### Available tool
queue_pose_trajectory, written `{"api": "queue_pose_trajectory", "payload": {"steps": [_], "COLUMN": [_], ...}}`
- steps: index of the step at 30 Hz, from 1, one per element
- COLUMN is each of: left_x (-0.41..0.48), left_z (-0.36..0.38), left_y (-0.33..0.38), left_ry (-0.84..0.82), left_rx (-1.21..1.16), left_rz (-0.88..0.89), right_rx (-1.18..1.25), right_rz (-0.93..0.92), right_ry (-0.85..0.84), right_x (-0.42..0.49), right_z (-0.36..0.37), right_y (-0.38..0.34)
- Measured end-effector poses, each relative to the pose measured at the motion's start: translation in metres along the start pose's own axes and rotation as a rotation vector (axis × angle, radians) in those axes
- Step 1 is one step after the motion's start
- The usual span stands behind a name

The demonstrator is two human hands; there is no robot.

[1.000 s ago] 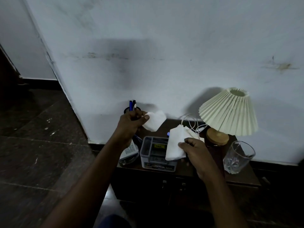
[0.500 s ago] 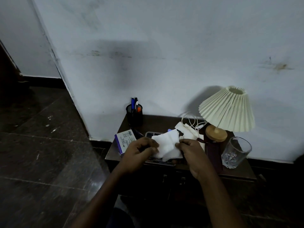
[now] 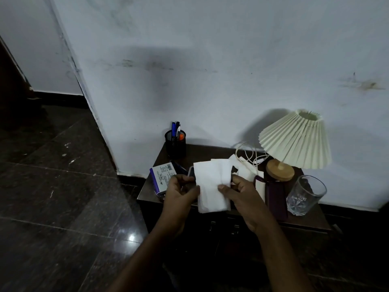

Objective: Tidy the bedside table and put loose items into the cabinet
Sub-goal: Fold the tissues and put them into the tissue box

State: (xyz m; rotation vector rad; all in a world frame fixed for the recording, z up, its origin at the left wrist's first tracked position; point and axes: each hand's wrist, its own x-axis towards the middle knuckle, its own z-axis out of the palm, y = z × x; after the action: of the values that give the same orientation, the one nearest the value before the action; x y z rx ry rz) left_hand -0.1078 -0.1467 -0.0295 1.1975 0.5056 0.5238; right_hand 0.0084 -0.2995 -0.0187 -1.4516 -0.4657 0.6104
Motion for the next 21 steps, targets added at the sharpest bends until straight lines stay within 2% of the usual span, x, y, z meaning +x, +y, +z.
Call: {"api": "queue_pose_trajectory", "payload": {"steps": [2,5,6,8,10,12,14,16,18,19,21], "left_x": [0.004,0.008,0.009,0.01,0.012,0.009,0.007,0.007,0.008,0.009,0.01], "left_z": [0.005,0.011,0.012,0.013,0.013,0.014,0.019,0.022,0.024,0.024,0.022], "left_y": [0.009,0.024,0.027,0.033,0.036,0.039,0.038,0.035,0.034,0.034,0.033], "left_ry": [0.032,0.052,0.073,0.153,0.24,0.255,0.232,0.225,0.198,0.166,0.102], "left_rx": [-0.181,-0.185,-0.156,-0.091,0.049,0.242,0.332,0.339,0.311,0.279,0.205], "left_rz": [-0.13,-0.182,-0.177,-0.123,0.033,0.228,0.299,0.293,0.254,0.228,0.179], "right_rx": [-0.012,-0.079,-0.13,-0.366,-0.656,-0.706,-0.631,-0.43,-0.137,-0.082,-0.217], "right_rz": [-0.017,-0.032,-0.054,-0.156,-0.309,-0.492,-0.66,-0.751,-0.643,-0.547,-0.411], "right_ry": [-0.041,-0.013,0.061,0.332,0.624,0.732,0.726,0.632,0.443,0.358,0.252], "right_x": [-0.002,-0.003,-0.003,-0.001,-0.002,-0.009,-0.017,-0.025,-0.027,-0.025,-0.018], "right_z": [-0.001,0.0,0.001,0.0,0.002,0.01,0.02,0.03,0.036,0.039,0.038], "right_y": [-0.001,-0.005,-0.006,-0.008,-0.013,-0.018,-0.023,-0.027,-0.03,-0.031,-0.029]}}
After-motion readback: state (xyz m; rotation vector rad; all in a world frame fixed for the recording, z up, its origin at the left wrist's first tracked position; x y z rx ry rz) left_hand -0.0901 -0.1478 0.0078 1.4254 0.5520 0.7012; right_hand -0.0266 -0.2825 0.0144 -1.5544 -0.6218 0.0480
